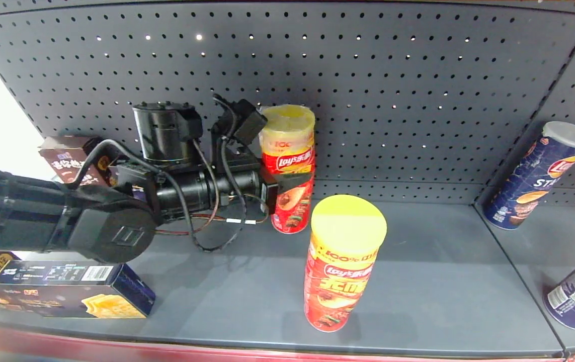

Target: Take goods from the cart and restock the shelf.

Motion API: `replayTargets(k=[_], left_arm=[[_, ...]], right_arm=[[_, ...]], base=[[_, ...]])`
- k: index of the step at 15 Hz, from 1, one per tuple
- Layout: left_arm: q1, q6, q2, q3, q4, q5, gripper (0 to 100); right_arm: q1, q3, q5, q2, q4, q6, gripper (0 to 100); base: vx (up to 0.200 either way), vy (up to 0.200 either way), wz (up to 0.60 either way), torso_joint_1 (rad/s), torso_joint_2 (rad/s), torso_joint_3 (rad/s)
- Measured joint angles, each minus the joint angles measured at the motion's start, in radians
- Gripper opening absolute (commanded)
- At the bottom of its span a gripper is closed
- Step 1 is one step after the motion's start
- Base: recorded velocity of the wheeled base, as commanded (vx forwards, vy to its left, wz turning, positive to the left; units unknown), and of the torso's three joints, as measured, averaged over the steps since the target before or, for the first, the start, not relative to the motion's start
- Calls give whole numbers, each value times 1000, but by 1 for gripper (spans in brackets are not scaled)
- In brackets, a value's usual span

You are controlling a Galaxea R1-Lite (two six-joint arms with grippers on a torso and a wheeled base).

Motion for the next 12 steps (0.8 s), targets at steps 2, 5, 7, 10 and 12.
replayTargets(k=[2,5,7,10,12], left_arm=[[-9,0,48,-46,2,-2,0],[-15,2,108,-97,1,-1,0],[-16,3,141,-124,-6,0,0],[-18,9,175,-135,-10,0,100],[-17,8,183,-133,-2,2,100]], right_arm=[[0,0,0,0,0,0,100],[0,0,0,0,0,0,100],[0,0,0,0,0,0,100],[0,0,0,0,0,0,100],[0,0,0,0,0,0,100]], base=[[0,0,0,0,0,0],[0,0,0,0,0,0],[0,0,0,0,0,0],[0,0,0,0,0,0],[0,0,0,0,0,0]])
